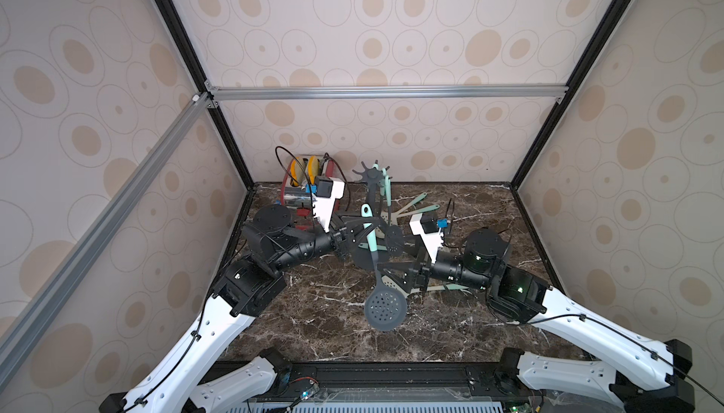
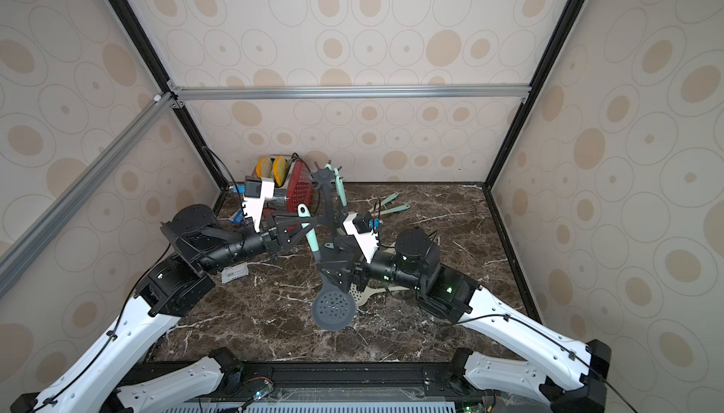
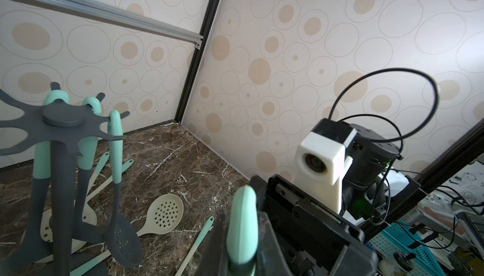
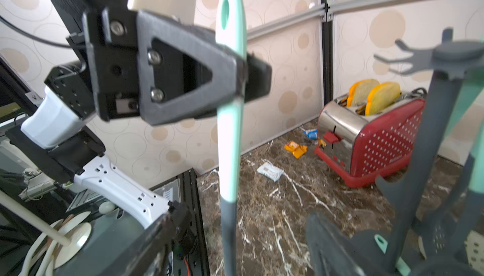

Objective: Hang the skimmer on the kitchen utensil rack
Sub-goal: Pick up the skimmer from the center of the board.

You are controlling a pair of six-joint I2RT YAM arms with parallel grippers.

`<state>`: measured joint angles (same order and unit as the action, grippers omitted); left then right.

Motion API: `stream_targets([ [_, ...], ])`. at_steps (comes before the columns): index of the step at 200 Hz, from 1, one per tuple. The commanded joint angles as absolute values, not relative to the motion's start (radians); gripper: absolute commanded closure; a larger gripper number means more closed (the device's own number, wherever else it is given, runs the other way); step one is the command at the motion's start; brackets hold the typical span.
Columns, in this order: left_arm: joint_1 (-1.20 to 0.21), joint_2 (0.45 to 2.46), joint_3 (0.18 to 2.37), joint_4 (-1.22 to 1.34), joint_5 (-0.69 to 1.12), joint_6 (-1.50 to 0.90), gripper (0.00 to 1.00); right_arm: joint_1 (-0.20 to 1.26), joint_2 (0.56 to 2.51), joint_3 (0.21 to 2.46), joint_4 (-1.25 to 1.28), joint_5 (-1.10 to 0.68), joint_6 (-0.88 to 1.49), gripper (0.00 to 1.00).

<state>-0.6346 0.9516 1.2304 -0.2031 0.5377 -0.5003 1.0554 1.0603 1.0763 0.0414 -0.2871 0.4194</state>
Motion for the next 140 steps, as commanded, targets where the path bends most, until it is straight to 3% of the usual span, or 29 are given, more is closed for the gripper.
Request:
stream_targets([
  [1, -0.631, 0.938, 1.223, -0.169, 0.548, -0.493, 1.00, 1.060, 1.104, 1.110, 0.107, -0.287, 0.456, 0.22],
  [74, -0.632, 0.933, 1.211, -0.202, 0.440, -0.504, 1.00, 1.099, 1.163, 1.179, -0.006, -0.002, 0.314, 0.38],
  [140, -0.630, 0.943, 1.200, -0.161, 0.464, -0.529, 1.00, 1.099, 1.214, 1.200, 0.062, -0.141, 0.330, 0.41],
])
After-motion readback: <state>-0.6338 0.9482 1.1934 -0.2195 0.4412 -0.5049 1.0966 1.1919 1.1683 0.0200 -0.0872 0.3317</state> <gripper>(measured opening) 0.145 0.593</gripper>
